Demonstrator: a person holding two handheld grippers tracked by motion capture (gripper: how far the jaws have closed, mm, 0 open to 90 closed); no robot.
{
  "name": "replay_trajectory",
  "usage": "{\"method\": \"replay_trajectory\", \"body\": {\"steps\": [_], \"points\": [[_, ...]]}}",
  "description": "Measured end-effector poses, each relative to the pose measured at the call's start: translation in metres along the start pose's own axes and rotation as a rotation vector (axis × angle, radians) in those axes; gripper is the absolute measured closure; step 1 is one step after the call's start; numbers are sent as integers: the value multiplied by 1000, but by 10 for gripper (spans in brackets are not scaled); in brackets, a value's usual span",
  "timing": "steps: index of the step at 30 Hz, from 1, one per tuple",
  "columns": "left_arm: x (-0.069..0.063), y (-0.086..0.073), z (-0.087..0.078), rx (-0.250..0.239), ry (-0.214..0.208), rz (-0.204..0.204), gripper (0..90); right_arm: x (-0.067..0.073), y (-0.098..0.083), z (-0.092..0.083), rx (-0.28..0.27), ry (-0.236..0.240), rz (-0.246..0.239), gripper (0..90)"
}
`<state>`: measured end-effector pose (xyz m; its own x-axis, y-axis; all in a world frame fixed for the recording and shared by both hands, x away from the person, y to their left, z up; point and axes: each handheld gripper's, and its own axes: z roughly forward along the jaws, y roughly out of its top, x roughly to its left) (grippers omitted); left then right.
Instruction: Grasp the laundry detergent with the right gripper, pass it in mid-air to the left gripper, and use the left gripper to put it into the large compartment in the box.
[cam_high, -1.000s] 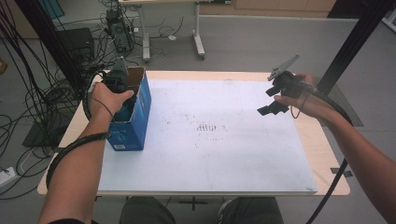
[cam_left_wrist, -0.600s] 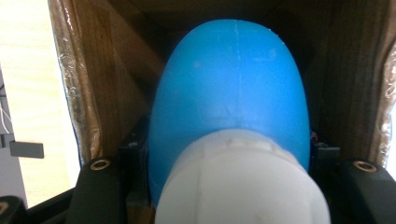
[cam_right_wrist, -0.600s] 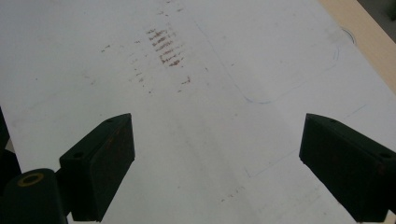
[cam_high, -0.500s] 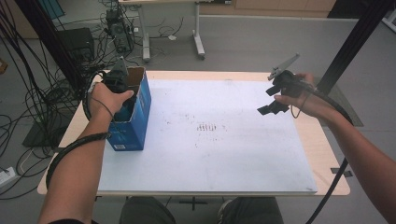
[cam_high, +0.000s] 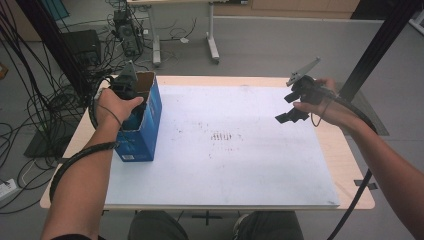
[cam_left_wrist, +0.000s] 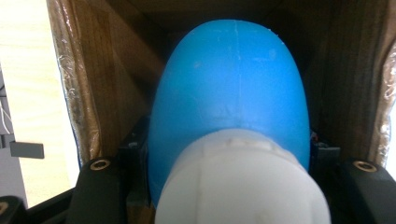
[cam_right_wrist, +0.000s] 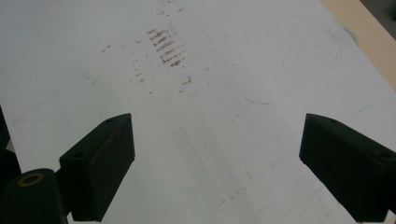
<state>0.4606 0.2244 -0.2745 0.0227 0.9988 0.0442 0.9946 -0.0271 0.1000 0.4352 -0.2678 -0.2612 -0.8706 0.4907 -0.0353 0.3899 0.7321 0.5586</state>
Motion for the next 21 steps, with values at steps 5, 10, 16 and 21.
{"method": "replay_trajectory", "body": {"steps": [5,10,16,21], "points": [[0,0,0,-2,-2,-4,371,0,1,-1,-1,-1,0,104],[0,0,0,-2,-1,0,371,1,1,-1,-2,0,1,104],[0,-1,0,-4,-1,0,371,1,0,0,-1,1,1,107],[0,-1,0,-3,-1,1,371,1,1,-1,-4,-1,1,107]]}}
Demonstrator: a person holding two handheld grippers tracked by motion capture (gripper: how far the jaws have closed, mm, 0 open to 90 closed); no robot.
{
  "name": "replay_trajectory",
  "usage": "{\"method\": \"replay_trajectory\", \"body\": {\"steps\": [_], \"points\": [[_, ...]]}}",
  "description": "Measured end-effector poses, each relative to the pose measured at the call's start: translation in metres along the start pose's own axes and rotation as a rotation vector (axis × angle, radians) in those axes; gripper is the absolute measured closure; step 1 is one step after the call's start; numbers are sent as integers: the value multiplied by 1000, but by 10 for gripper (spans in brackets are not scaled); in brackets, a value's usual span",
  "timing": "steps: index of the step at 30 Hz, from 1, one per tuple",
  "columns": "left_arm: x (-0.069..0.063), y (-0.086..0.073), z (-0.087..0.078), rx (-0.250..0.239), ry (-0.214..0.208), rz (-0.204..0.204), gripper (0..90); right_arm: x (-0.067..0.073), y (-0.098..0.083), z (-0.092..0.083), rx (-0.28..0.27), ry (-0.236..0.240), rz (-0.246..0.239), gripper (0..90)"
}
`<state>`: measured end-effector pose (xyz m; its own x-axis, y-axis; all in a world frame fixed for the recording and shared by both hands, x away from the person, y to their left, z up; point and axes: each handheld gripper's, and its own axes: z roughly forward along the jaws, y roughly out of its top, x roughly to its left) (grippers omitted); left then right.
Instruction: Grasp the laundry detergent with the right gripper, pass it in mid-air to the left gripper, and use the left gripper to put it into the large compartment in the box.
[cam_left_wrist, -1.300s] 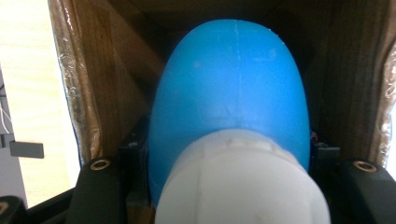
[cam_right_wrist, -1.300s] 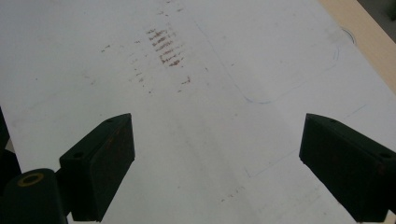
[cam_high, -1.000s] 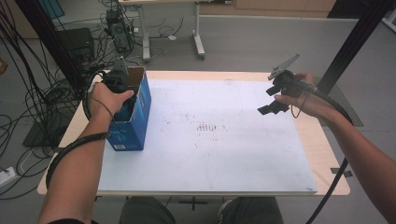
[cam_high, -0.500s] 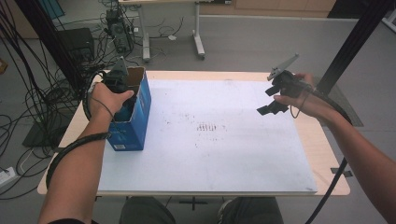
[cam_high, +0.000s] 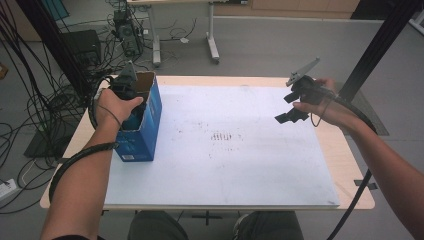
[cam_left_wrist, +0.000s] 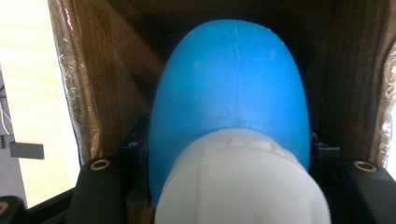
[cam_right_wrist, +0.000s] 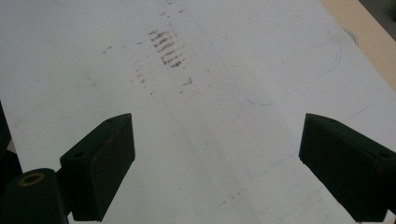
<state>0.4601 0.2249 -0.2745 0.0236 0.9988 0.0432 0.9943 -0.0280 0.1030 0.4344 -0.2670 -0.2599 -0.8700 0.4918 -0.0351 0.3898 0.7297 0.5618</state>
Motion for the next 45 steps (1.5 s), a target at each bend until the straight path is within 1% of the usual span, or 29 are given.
{"method": "replay_trajectory", "body": {"steps": [26,28,29,32,38,39,40,43,45], "points": [[-1,0,0,3,3,7,370,1,1,-1,-2,0,-1,107],[-2,0,-1,-1,4,6,359,1,1,-1,-2,0,-2,107],[-1,-1,-3,-3,4,9,335,1,1,0,-3,2,-4,107],[-1,-1,-4,-5,3,9,330,2,2,0,-4,3,-4,107],[0,-3,-12,-18,-1,9,291,4,4,0,-9,6,-12,107],[-1,-3,-15,-17,15,22,282,4,5,0,-12,5,-11,107],[-1,-3,-15,-17,15,22,276,4,5,0,-12,5,-11,107],[-2,-4,-24,-26,19,28,273,4,5,-2,-17,2,-9,107],[-3,-5,-26,-28,24,29,269,3,5,-2,-17,1,-10,107]]}}
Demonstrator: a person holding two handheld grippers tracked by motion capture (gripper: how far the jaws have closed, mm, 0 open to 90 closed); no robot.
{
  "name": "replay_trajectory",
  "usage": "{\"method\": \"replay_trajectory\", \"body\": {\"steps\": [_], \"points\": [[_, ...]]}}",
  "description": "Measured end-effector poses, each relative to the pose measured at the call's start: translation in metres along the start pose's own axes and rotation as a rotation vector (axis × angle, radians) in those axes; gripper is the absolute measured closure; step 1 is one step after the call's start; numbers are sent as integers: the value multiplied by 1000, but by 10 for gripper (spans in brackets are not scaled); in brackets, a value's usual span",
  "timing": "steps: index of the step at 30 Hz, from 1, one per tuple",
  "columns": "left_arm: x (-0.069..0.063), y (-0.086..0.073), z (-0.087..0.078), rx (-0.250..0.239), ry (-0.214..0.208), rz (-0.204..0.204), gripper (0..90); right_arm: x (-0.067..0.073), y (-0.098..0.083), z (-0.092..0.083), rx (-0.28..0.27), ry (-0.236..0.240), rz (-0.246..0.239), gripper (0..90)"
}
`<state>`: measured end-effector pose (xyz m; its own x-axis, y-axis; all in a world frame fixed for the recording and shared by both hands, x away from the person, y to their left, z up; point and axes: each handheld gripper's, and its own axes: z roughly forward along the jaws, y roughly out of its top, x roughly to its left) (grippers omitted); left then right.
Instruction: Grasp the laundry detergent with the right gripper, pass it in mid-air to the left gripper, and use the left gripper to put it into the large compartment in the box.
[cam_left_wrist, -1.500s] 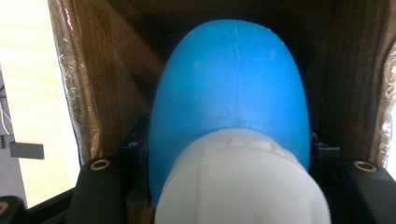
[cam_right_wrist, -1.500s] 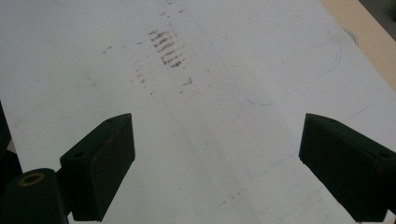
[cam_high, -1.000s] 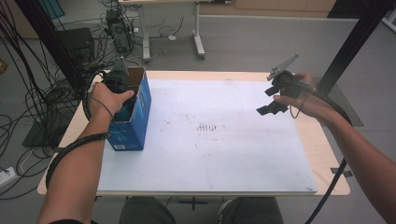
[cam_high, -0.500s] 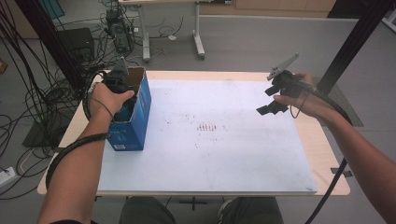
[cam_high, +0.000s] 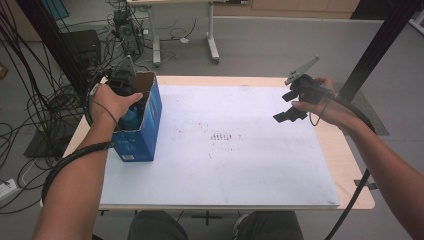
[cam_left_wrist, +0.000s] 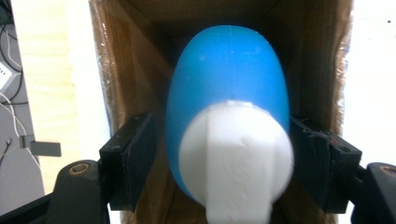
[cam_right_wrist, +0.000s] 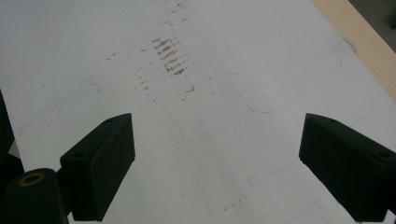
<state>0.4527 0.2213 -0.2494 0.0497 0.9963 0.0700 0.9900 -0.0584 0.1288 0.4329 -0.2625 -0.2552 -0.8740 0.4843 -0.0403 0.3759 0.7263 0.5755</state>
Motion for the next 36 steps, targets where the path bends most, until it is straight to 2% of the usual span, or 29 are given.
{"method": "replay_trajectory", "body": {"steps": [8,11,12,13,17,23,26,27,28,30,36], "points": [[-1,-6,-18,-18,8,15,241,1,2,-1,-4,-4,2,107],[-1,-10,-28,-36,-6,18,216,1,2,0,3,-4,4,106],[-3,-13,-35,-54,-17,21,211,1,2,1,11,-3,2,107],[-3,-13,-35,-54,-17,21,205,1,2,1,11,-3,2,107],[-10,-16,-49,-87,-46,39,189,-1,4,2,20,-7,6,107],[-31,-11,-58,-106,-96,88,151,-9,9,5,27,-7,21,106],[-47,-6,-60,-112,-116,120,138,-15,11,8,36,-3,25,106],[-47,-6,-60,-112,-116,120,138,-16,12,9,40,-3,25,106],[-58,-2,-60,-107,-128,150,137,-18,13,10,41,-3,30,106],[-61,-1,-60,-106,-127,158,135,-20,13,11,43,-2,34,106],[-88,5,-60,-108,-151,207,124,-28,14,18,68,1,47,106]]}}
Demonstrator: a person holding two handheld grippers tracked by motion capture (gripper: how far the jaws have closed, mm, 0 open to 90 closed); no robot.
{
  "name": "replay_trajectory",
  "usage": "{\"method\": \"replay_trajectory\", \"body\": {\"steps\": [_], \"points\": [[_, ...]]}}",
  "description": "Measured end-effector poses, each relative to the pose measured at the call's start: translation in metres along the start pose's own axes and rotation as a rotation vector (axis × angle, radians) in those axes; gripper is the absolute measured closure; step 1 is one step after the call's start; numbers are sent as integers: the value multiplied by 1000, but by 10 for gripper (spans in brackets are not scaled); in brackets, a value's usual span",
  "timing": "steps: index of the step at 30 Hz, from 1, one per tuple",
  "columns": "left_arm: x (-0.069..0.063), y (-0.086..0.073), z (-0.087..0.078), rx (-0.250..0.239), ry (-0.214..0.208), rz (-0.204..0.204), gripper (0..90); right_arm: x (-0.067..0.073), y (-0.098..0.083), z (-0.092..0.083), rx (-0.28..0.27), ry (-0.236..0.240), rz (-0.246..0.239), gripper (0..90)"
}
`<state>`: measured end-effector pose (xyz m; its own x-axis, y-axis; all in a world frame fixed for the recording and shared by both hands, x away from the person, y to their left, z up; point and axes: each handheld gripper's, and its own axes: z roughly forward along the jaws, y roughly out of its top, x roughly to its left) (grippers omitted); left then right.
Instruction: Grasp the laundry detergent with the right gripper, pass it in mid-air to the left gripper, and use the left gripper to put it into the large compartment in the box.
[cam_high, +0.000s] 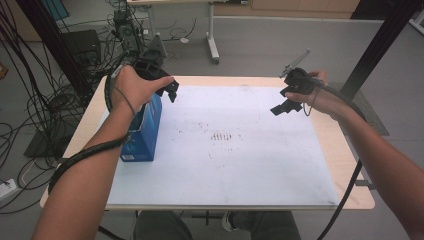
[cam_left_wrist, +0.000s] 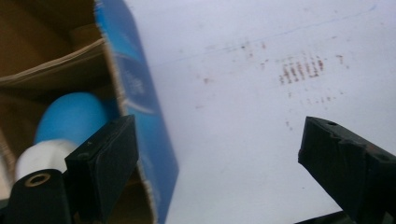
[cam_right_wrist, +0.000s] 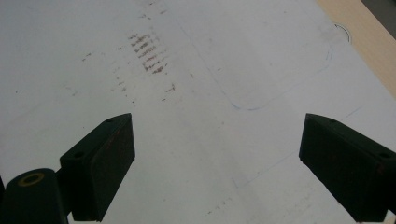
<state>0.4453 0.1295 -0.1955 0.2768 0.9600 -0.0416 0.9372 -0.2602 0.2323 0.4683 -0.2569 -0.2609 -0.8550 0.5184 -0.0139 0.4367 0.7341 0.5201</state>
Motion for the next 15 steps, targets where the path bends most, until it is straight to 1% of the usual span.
{"method": "replay_trajectory", "body": {"steps": [2,6,8,9,10,11,15], "points": [[-10,4,2,-7,-16,17,122,-4,0,2,7,-1,2,106],[-25,9,6,-2,-23,50,120,-9,1,2,10,-2,16,106],[-36,13,9,-3,-32,71,120,-11,0,2,9,-3,20,106],[-36,13,9,-3,-32,71,121,-11,0,2,9,-3,20,106],[-43,15,11,-3,-40,85,120,-13,-1,0,10,-6,24,106],[-43,15,11,-3,-40,85,120,-13,-1,0,10,-6,24,106],[-51,19,14,-1,-51,102,120,-19,-2,-4,5,-18,34,105]]}}
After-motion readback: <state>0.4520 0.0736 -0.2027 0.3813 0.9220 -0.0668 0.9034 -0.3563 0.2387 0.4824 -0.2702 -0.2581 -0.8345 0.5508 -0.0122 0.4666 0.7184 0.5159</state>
